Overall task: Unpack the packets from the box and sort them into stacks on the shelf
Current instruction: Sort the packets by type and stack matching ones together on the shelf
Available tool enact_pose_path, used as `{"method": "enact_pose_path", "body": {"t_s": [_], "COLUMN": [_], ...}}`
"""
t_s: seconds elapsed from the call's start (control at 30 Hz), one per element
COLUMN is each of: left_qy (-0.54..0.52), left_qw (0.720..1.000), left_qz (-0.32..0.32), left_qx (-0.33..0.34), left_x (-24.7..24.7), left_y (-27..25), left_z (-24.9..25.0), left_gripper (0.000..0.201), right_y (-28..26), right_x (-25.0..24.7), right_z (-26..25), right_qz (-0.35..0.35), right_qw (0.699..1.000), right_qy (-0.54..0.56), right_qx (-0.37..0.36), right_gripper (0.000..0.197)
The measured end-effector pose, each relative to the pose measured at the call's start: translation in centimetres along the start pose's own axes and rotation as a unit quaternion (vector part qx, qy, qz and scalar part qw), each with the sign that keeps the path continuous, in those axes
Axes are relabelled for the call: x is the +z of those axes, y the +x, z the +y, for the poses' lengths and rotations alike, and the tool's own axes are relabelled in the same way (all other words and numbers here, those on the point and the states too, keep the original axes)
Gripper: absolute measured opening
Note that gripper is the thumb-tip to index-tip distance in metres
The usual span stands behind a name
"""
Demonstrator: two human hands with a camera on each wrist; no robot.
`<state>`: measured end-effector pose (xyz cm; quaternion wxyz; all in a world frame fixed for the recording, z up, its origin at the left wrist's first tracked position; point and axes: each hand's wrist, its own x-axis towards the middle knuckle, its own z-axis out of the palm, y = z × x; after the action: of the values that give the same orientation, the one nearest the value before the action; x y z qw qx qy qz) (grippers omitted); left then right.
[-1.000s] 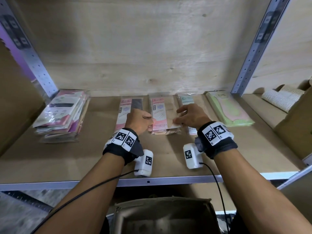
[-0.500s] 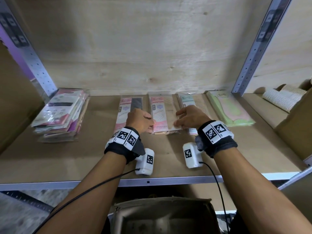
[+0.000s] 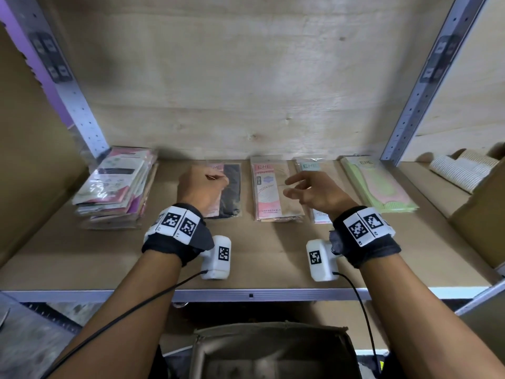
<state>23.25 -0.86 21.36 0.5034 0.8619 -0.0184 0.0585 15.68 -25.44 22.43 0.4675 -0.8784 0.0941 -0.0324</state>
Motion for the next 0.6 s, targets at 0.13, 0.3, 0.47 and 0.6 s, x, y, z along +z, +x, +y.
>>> {"method": "enact_pose_path", "body": {"t_s": [0.13,0.3,0.47,0.6], "left_qy": [0.004,0.011,0.039,0.08], "left_qw": [0.998,0.984,0.98,0.983], "left_qz": [0.059,0.179,0.182,0.122], "left_qx": [0.003,-0.007,-0.066,-0.11], "left_x": [-5.8,-13.1,-18.5,-20.1], "left_y": [0.1,0.0,0.8,0.8], "left_z": [-1.2,-3.7,-7.2,-9.0], "left_gripper": [0.011,0.018,0.023,0.015], "right_y": [-1.0,-0.1,1.1,1.8], "right_x": [3.0,9.3,16.0,20.1], "right_z": [-1.8,-5.7,-11.6,-15.9], "right_qz": [-0.053,-0.128,-0.164,-0.176], "right_qw": [0.997,0.986,0.979,0.973], "right_qy": [0.061,0.101,0.112,0.145], "right_qx": [-0.017,-0.019,-0.052,-0.036], "right_gripper": [0.016,0.009,0.012,0.017]}}
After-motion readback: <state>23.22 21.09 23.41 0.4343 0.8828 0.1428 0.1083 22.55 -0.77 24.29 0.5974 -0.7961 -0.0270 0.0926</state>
